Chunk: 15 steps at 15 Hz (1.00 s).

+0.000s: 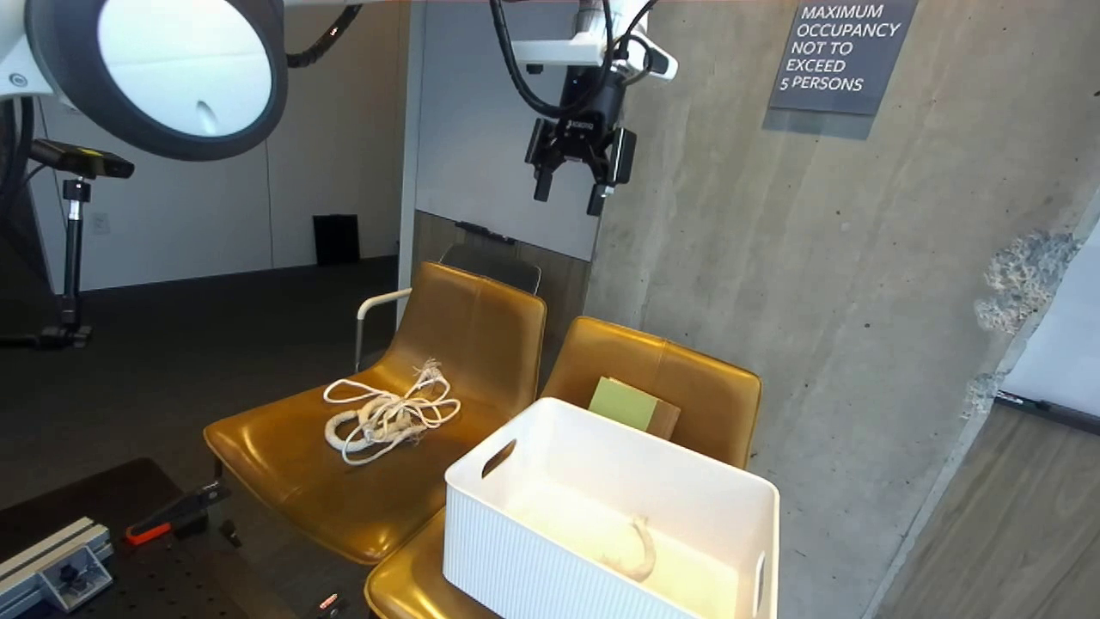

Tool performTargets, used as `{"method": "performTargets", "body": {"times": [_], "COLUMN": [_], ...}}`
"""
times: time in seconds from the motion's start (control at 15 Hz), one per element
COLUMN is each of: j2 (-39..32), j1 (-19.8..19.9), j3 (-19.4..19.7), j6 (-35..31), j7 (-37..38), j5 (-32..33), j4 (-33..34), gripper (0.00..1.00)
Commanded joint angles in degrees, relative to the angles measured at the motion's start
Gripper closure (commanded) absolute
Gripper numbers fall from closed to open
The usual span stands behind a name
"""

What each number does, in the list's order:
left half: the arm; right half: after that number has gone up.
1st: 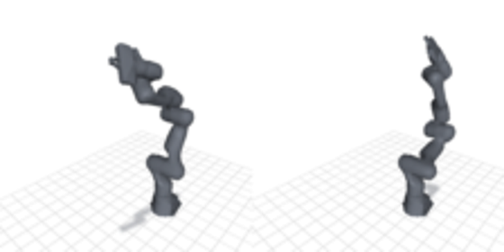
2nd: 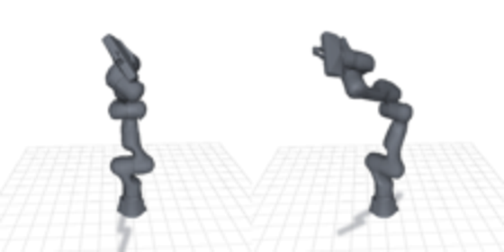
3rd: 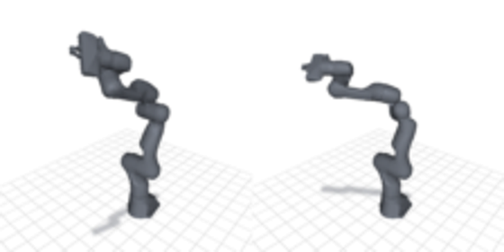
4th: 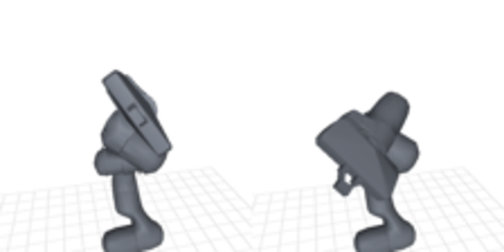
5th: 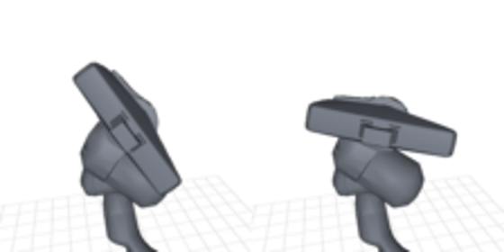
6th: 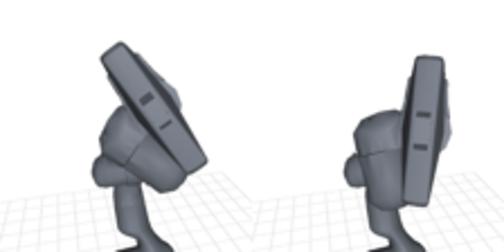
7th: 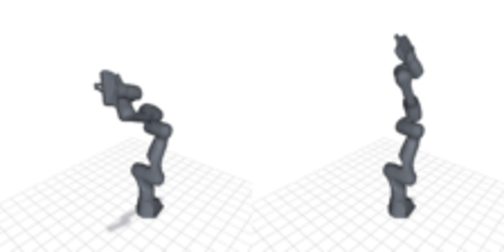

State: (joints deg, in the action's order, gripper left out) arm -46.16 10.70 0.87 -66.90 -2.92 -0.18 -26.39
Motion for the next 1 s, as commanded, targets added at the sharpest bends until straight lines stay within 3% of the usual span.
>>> {"method": "performTargets", "body": {"times": [0.0, 0.4, 0.73, 0.93], "j2": [-6.78, -12.55, -14.91, -16.08], "j1": [-1.65, -6.65, -12.09, -14.41], "j3": [-1.35, -0.32, 4.9, 6.46], "j6": [-2.95, -8.09, 2.31, 10.48], "j7": [1.34, 1.96, 9.51, 10.28], "j5": [-2.38, 0.27, 7.64, 10.84], "j4": [3.61, 1.77, 1.68, 1.38], "gripper": [0.0, 0.0, 0.0, 0.0]}}
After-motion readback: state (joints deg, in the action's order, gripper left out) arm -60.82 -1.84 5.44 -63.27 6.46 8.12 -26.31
